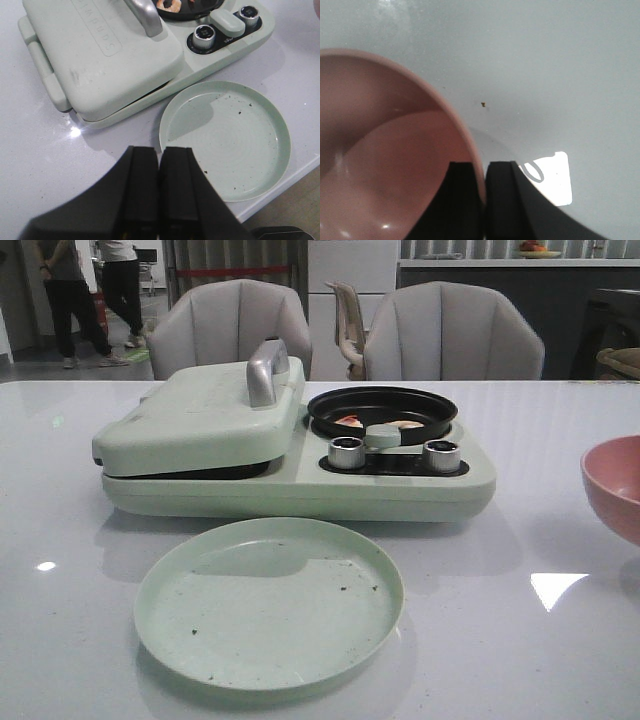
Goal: Make breakfast with bread and shrimp
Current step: 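Set the empty pink bowl back on the table with the right gripper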
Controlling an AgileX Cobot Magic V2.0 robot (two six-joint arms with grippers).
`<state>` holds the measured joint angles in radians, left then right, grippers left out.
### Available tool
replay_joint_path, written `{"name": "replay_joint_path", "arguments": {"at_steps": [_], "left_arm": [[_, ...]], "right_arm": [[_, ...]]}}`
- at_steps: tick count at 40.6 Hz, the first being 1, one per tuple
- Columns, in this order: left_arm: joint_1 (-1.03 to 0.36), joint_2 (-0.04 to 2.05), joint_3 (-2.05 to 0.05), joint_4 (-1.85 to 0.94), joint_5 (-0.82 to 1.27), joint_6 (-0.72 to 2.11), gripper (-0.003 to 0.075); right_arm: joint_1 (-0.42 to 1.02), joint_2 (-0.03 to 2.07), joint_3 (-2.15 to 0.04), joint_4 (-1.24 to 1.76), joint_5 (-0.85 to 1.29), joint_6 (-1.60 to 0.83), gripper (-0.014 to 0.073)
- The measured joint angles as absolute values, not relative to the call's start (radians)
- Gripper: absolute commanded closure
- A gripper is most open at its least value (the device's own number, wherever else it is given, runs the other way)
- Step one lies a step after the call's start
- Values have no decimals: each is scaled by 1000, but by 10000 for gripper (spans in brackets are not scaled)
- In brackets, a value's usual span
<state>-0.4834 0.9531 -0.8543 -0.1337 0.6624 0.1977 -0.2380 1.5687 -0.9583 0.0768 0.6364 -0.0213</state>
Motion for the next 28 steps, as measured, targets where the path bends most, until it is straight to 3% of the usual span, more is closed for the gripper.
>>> {"name": "replay_joint_path", "arguments": {"at_steps": [6, 15, 28], "left_arm": [[-483, 953, -854, -134, 662, 198, 619], [-483, 953, -854, -134, 664, 198, 619], [-483, 953, -854, -134, 664, 198, 619]], "right_arm": [[-238, 1621, -950, 87, 608, -25, 508], [-238, 1644, -950, 94, 606, -24, 178], [-184, 1552, -952, 97, 614, -26, 162]]}}
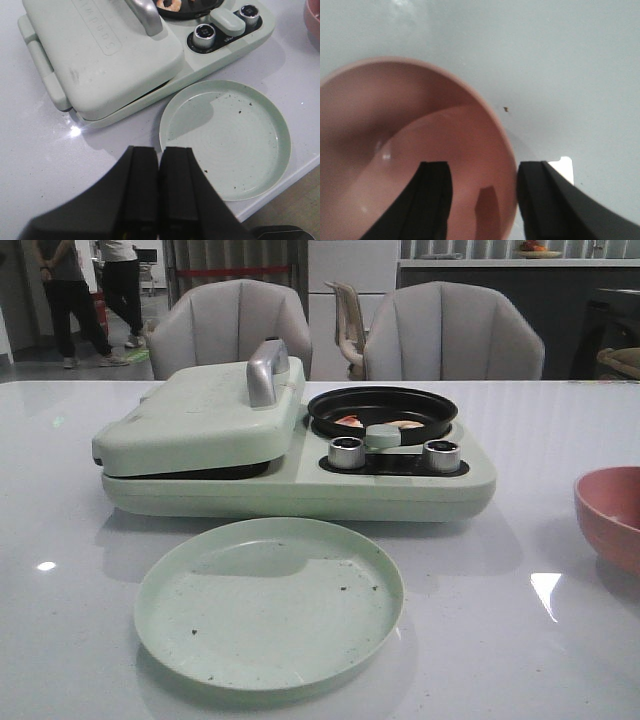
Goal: Make breakfast with bread and shrimp
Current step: 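Set the empty pink bowl back on the table with the right gripper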
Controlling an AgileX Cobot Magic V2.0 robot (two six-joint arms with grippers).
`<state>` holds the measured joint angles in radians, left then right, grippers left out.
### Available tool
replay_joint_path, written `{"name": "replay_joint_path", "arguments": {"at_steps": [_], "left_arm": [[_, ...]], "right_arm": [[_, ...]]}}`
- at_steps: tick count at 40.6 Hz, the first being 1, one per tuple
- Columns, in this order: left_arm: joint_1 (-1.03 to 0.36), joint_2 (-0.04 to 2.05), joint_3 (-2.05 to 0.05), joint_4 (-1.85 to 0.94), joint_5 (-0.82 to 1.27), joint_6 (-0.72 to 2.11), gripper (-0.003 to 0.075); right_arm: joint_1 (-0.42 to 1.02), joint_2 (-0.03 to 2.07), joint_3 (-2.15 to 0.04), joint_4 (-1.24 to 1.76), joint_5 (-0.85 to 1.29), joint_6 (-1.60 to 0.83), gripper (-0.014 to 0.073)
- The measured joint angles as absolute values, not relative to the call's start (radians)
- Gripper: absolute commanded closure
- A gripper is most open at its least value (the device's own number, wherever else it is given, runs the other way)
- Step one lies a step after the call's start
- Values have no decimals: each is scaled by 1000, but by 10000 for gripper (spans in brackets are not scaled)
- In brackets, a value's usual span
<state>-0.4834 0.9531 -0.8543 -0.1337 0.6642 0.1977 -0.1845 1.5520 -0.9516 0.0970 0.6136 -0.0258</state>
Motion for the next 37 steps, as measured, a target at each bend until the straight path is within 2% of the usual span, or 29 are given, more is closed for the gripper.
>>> {"name": "replay_joint_path", "arguments": {"at_steps": [16, 27, 37], "left_arm": [[-483, 953, -854, -134, 664, 198, 619], [-483, 953, -833, -134, 664, 198, 619], [-483, 971, -783, -134, 664, 198, 619]], "right_arm": [[49, 1169, -936, 83, 727, -28, 162], [62, 940, -830, 26, 848, -24, 162], [62, 776, -703, 19, 877, 7, 162]]}}
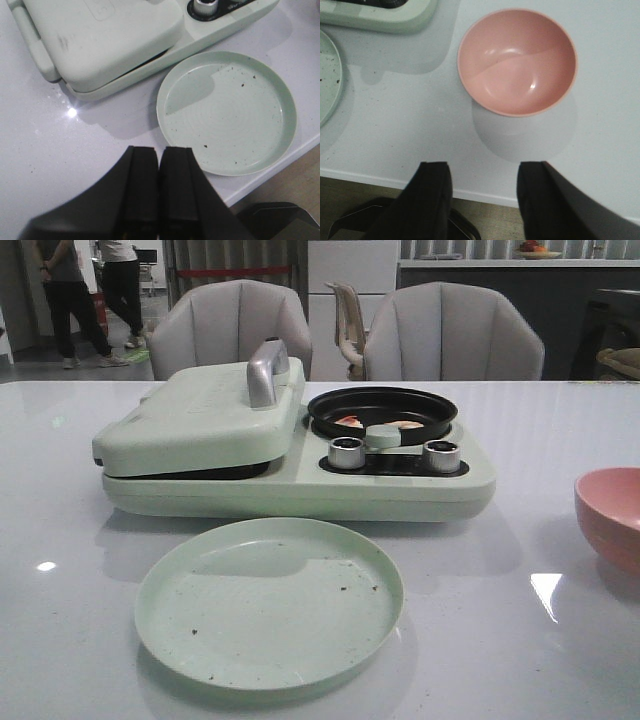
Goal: Make breakfast with bread and shrimp
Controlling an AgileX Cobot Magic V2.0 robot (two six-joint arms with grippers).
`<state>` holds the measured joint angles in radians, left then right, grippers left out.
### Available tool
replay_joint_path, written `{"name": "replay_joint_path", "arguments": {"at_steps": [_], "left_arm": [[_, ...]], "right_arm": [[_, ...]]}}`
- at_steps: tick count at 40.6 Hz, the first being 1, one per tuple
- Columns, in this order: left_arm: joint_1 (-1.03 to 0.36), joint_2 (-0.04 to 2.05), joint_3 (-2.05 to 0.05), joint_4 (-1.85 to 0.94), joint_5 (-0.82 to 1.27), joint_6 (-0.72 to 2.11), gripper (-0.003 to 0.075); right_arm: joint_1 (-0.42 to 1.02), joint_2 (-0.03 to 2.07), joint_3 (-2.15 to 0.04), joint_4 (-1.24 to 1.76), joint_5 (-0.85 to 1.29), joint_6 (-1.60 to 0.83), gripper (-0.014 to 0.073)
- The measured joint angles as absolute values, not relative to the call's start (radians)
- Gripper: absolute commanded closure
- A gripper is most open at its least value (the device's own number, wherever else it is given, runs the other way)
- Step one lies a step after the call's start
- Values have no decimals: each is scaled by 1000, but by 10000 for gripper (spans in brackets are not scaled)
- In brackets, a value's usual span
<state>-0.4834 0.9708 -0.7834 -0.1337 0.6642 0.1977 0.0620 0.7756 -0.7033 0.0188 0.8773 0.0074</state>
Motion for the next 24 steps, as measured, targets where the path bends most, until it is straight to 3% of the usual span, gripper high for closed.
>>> {"name": "replay_joint_path", "arguments": {"at_steps": [4, 16, 24], "left_arm": [[-483, 977, -783, -130, 664, 198, 619], [-437, 979, -783, 0, 658, 24, 619], [-415, 979, -783, 31, 662, -8, 619]], "right_arm": [[62, 736, -667, 14, 877, 10, 190], [62, 724, -649, 10, 877, 10, 523], [62, 724, -649, 10, 874, 10, 559]]}}
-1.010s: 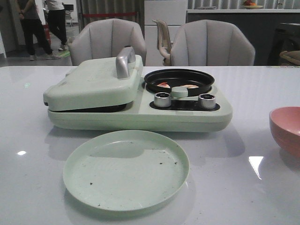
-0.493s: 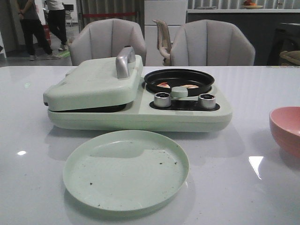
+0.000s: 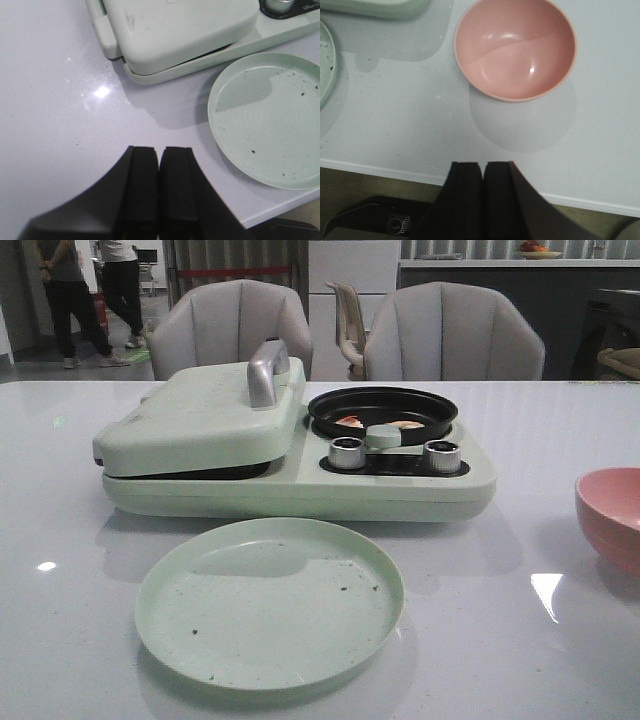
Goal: Make breakfast with bread and shrimp
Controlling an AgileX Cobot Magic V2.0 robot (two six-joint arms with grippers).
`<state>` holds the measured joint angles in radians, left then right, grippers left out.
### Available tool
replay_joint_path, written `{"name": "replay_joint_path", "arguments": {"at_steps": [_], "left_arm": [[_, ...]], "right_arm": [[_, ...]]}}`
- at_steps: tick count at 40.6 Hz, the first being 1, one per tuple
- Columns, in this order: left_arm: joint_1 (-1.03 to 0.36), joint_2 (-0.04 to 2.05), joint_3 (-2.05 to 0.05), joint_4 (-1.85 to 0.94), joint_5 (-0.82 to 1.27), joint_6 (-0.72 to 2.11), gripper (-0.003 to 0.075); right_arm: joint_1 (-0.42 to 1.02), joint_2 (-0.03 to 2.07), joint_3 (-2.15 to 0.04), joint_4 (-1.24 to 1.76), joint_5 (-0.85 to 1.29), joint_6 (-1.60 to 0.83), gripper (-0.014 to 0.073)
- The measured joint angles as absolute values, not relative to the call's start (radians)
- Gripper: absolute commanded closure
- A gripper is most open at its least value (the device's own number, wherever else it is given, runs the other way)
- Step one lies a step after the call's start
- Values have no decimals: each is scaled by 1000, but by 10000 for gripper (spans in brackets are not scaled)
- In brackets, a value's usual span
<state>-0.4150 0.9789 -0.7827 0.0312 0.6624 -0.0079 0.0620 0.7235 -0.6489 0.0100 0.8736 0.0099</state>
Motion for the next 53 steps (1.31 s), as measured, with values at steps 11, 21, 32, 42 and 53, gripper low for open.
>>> {"name": "replay_joint_path", "arguments": {"at_steps": [11, 21, 32, 42, 53], "left_arm": [[-415, 979, -783, 31, 664, -12, 619], [-415, 979, -783, 31, 662, -12, 619], [-401, 972, -781, 32, 660, -13, 619], [-281, 851, -698, 26, 555, -13, 619], [-163, 576, -438, 10, 302, -15, 619]], "right_arm": [[62, 724, -649, 10, 874, 10, 559], [62, 724, -649, 10, 874, 10, 559], [62, 724, -649, 10, 874, 11, 559], [62, 724, -649, 10, 874, 11, 559], [62, 724, -649, 10, 874, 12, 559]]}}
